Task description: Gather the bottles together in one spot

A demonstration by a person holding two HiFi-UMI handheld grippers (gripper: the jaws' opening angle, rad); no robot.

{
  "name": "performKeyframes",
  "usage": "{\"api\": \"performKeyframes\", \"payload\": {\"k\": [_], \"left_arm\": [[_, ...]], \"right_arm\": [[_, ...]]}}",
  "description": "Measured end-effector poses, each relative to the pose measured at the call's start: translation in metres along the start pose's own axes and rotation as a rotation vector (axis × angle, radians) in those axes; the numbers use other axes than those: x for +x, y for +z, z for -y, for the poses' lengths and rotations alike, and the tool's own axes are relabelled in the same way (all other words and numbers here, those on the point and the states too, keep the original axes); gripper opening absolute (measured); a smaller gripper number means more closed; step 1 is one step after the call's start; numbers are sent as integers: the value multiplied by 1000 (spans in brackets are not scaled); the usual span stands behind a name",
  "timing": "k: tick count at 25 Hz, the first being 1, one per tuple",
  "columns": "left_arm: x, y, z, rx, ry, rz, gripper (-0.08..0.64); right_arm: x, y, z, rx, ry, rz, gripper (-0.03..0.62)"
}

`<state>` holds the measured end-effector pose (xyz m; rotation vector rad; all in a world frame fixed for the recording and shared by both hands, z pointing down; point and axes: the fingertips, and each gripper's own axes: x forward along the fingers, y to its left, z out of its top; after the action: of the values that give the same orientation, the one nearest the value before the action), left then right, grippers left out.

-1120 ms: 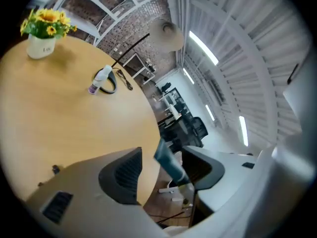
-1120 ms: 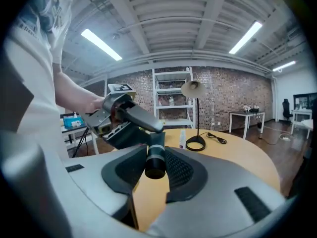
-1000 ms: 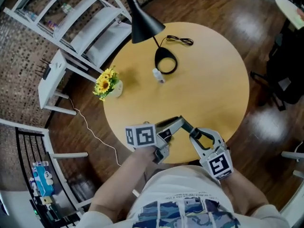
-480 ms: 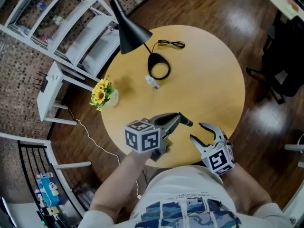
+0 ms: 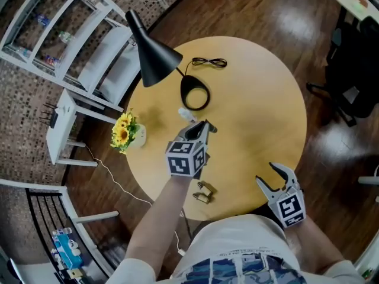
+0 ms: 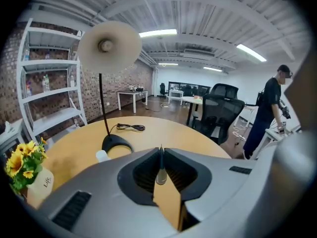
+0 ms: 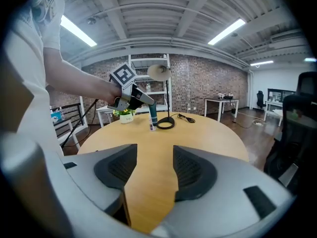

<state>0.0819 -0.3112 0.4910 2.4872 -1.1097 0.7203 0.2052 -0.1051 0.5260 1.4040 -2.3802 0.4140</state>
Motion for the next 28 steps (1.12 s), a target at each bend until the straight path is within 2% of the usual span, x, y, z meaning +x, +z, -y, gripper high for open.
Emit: {"api": "performKeyframes", "payload": {"k": [6, 10, 23, 27, 28], "left_arm": [[55, -13, -54, -1, 149, -14, 31], [84, -24, -79, 22, 210, -34, 31], [116, -40, -95, 67, 256, -62, 34], [113, -40, -95, 82, 263, -66, 46], [111, -39, -95, 84, 263, -65, 78]], "right_arm": [[-10, -32, 17, 49, -25, -83, 253], [-18, -52, 29, 91, -48, -131, 253], [-28, -74, 47, 118, -88, -183, 253], [-26, -71, 48, 107, -87, -179, 253], [-25, -70, 48, 102, -86, -176, 253]]}}
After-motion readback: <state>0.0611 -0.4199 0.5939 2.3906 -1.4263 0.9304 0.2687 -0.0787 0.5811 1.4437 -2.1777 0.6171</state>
